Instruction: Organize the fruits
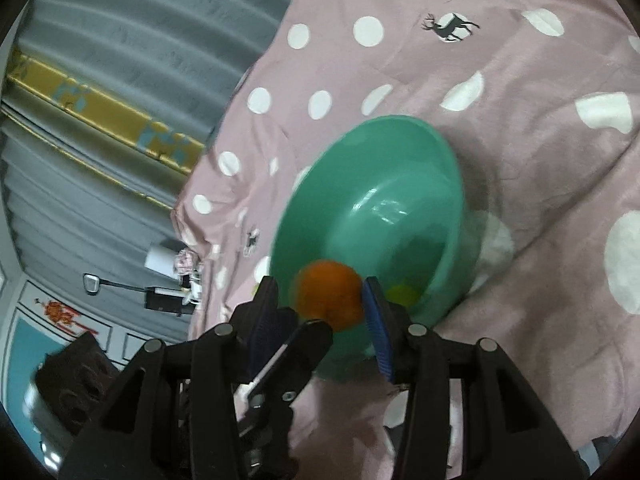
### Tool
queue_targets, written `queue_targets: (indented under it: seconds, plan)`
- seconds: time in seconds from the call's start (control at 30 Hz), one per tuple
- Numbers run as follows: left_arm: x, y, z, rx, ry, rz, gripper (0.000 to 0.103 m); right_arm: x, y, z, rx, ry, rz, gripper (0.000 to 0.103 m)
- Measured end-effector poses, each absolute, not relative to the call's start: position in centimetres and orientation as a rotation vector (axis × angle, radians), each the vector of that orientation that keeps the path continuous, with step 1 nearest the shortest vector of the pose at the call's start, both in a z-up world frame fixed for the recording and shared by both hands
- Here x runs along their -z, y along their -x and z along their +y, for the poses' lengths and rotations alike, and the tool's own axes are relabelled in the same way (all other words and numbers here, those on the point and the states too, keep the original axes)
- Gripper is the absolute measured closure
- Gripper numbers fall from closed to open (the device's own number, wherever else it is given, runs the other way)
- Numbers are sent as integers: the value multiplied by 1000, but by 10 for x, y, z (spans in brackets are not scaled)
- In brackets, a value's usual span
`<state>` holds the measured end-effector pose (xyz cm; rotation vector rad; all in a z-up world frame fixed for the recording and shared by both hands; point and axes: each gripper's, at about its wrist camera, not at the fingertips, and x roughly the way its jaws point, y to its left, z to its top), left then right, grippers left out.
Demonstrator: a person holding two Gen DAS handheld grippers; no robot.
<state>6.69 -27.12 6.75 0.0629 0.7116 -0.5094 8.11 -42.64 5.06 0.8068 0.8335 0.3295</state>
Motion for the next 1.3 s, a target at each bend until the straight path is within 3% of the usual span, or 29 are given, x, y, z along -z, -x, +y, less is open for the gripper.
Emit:
queue_targets:
  seconds: [0.07,0.2,0.27,0.33,0.4,0.5,0.7,1.03,1.3]
  plan:
    - [-69,-67,-264,489,-69,705,71,-59,-80,-418,-350,-785,816,57]
    - [-75,-65,-239,448,-45,708,71,-61,-80,-408,-294,-726,817,37]
    - [-76,-65,-218,418,-51,744,60,-59,-83,-403,-301,-745,835,28]
    - [-75,-62,-199,376,-75,780,34,-59,-85,-392,-316,-768,856,16]
    - [-73,-54,-176,338,-82,773,27,-61,-88,-378,-322,-769,859,5]
    - [-73,-41,-130,303,-14,719,19,-63,-93,-340,-380,-725,886,1]
    - [-69,-42,-44,171,228,697,3,-52,-107,-247,-524,-554,1025,0]
    - [-19,-51,-4,76,156,776,3,1,-137,-175,-572,-416,1194,1]
    - [-13,-60,3,85,210,791,3,18,-167,-149,-581,-417,1223,31]
